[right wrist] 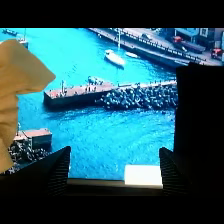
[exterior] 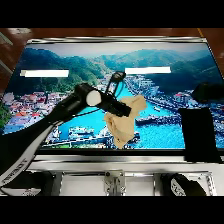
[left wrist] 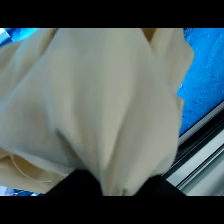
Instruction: Fold the shirts.
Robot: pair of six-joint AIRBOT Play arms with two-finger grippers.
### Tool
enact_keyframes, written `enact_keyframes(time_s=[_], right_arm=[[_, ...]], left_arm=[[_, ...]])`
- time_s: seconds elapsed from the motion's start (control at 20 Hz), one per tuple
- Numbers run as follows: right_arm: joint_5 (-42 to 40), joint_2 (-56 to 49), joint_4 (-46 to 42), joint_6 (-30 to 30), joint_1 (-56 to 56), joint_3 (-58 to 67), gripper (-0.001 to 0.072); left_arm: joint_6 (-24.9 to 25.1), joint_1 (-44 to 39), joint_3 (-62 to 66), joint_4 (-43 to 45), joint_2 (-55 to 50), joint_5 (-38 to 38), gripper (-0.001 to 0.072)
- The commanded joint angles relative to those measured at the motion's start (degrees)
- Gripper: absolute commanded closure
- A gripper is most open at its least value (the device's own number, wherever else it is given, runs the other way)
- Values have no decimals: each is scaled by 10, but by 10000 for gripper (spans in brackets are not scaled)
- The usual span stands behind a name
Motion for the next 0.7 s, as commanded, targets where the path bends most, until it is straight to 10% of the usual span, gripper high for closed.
enact_keyframes(time_s=[0.0, 0.1, 0.15, 0.2, 0.5, 0.65], right_arm=[[-34, 0, -3, 10, 0, -80, 40], [-55, -20, 0, 12, 0, -99, 40], [-65, -36, 0, 12, 0, -98, 40], [-80, -50, 0, 12, 0, -98, 40], [-105, -134, 3, 9, -11, -98, 40], [-106, -189, 76, -4, -37, -98, 40]], left_arm=[[39, 10, 0, -118, -73, 2, 608], [76, 45, 15, -132, -62, -24, 587], [82, 71, 31, -131, -52, -47, 201], [73, 99, 46, -130, -43, -70, -5], [81, 263, 53, -101, 16, -273, 0], [91, 273, -52, -93, 43, -286, 130]])
